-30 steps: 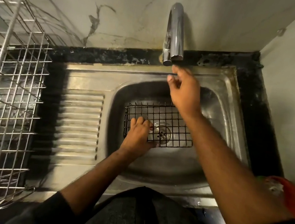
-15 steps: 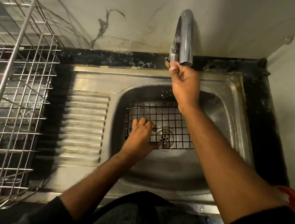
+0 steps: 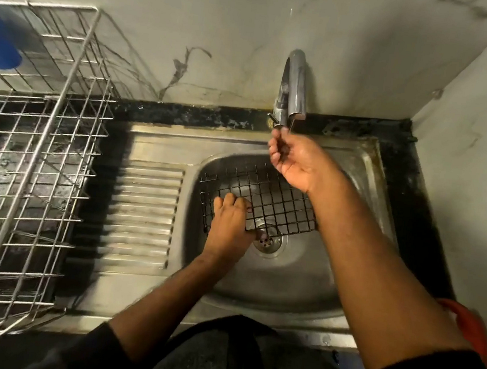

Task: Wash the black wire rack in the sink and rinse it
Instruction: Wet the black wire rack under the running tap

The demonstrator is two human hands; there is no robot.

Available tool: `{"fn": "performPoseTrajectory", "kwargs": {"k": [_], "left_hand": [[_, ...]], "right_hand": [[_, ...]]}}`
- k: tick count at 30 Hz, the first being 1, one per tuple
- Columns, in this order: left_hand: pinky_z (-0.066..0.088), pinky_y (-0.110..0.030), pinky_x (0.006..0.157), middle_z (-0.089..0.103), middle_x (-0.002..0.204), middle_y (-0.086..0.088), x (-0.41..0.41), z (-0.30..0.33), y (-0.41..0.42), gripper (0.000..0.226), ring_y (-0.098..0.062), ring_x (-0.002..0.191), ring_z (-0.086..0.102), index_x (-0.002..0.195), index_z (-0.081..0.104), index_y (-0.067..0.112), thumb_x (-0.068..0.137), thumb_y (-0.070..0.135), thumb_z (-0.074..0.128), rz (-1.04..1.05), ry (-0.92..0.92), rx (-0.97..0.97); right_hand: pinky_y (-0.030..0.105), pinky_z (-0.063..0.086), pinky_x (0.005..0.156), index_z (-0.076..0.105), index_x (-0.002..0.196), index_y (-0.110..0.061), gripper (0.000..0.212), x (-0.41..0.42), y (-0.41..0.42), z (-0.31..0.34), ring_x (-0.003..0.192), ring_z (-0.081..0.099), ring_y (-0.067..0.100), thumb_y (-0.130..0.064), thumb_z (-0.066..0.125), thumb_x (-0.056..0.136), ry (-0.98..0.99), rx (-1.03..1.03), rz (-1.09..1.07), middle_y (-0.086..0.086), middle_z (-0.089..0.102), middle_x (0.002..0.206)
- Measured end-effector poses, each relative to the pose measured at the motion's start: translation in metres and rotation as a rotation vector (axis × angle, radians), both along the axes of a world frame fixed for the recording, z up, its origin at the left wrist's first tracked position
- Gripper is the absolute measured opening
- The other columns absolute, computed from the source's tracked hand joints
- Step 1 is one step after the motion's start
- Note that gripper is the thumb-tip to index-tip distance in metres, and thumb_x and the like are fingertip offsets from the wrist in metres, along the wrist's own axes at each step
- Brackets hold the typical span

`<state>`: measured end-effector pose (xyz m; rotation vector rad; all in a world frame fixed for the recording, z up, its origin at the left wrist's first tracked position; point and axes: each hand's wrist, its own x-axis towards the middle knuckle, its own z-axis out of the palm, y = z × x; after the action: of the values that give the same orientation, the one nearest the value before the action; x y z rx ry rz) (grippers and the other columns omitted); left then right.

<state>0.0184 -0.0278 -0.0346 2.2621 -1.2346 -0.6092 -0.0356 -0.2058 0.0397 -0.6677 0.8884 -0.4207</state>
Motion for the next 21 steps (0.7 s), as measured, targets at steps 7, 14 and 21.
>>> {"fn": "performPoseTrajectory", "kwargs": {"k": [7,14,21], "left_hand": [[0.03,-0.032,0.103,0.057,0.122,-0.004,0.011,0.022,0.006,0.061,-0.026,0.119,0.043,0.125,0.061,0.014,0.075,0.039,0.086,0.054,0.037,-0.076],[0.034,-0.03,0.099,0.047,0.105,0.01,0.02,0.05,0.025,0.058,-0.012,0.108,0.039,0.117,0.066,0.017,0.071,0.043,0.089,0.044,0.085,-0.135],[0.042,-0.036,0.1,0.059,0.109,0.004,0.029,0.051,0.033,0.057,-0.019,0.114,0.047,0.116,0.067,0.015,0.073,0.046,0.087,0.024,0.08,-0.111]], "right_hand": [[0.035,0.027,0.119,0.048,0.146,-0.022,0.046,-0.029,0.065,0.0,0.143,0.035,0.011,-0.041,0.042,0.105,0.561,-1.424,0.805,-0.002,0.041,0.156],[0.049,-0.007,0.122,-0.011,0.157,-0.025,0.065,-0.045,0.037,-0.021,0.153,-0.01,0.026,-0.055,0.009,0.103,1.115,-1.621,0.781,0.002,-0.012,0.166],[0.046,-0.008,0.123,-0.006,0.157,-0.027,0.059,-0.01,0.075,-0.021,0.152,-0.014,0.017,-0.051,0.009,0.105,0.8,-1.881,1.037,-0.005,-0.012,0.165]]}}
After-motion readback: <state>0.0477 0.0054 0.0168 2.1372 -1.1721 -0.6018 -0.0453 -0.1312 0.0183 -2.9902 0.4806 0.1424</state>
